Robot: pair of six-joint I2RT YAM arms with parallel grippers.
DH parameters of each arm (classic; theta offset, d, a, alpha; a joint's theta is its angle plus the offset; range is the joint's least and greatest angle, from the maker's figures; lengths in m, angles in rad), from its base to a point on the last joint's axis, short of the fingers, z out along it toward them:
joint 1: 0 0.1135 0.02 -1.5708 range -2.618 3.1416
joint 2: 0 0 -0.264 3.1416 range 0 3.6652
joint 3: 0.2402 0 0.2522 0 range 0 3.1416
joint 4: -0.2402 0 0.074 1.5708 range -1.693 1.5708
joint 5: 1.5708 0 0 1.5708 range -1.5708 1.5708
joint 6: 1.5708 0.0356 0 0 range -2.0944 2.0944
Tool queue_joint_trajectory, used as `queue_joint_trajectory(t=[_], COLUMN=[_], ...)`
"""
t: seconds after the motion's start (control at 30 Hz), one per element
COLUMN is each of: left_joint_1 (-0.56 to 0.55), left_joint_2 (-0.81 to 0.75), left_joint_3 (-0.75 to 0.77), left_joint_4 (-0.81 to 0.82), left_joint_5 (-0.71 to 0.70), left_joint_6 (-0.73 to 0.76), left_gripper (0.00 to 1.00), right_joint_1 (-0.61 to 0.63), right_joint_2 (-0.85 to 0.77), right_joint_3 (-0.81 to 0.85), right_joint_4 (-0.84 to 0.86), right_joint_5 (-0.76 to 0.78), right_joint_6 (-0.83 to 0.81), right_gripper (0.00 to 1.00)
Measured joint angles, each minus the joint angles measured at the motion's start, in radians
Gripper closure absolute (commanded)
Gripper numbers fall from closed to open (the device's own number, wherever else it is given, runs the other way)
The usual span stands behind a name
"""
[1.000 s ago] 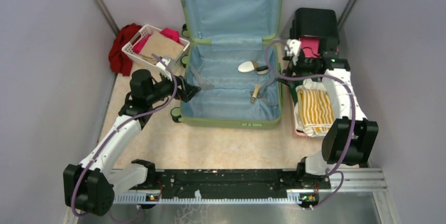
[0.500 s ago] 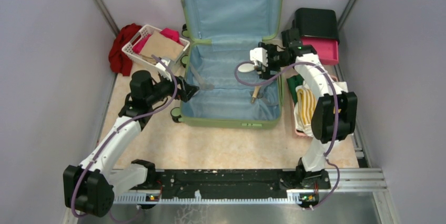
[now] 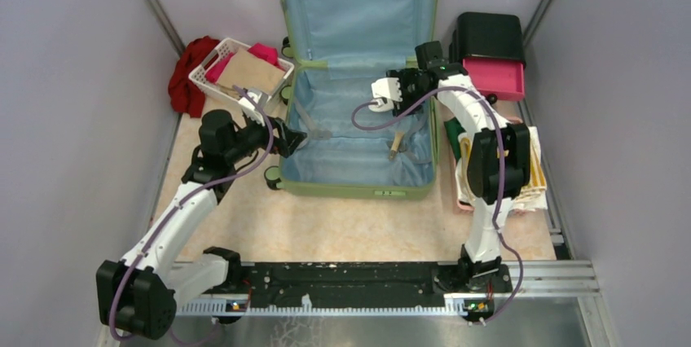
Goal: Open, take out, and arrange the luggage
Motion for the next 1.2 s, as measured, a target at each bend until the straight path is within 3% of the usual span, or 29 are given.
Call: queue_joint_trajectory(t=[0.17,0.5,1.2], left_joint_1=[0.000,0.000,0.001], left_joint_2=[-0.017,-0.019,-0.019], left_joint_3=[0.000,0.000,0.000], left_joint_4=[-0.001,-0.002,-0.002], left_joint_5=[0.000,0.009,0.017], left_joint_6=[0.000,0.000,0.000], left_gripper=[0.01,0.01,0.01], right_joint_1=[0.002,0.002,0.002], right_joint_2=[0.067,0.089,0.193], right_joint_3=[0.061,0.056,0.049], right_joint_4=[-0.028,-0.064,-0.016], right_joint_5=[0.047,0.110,0.204], right_joint_6=[-0.023,-0.059,-0.066], right_gripper=[0.33,0.35,0.47])
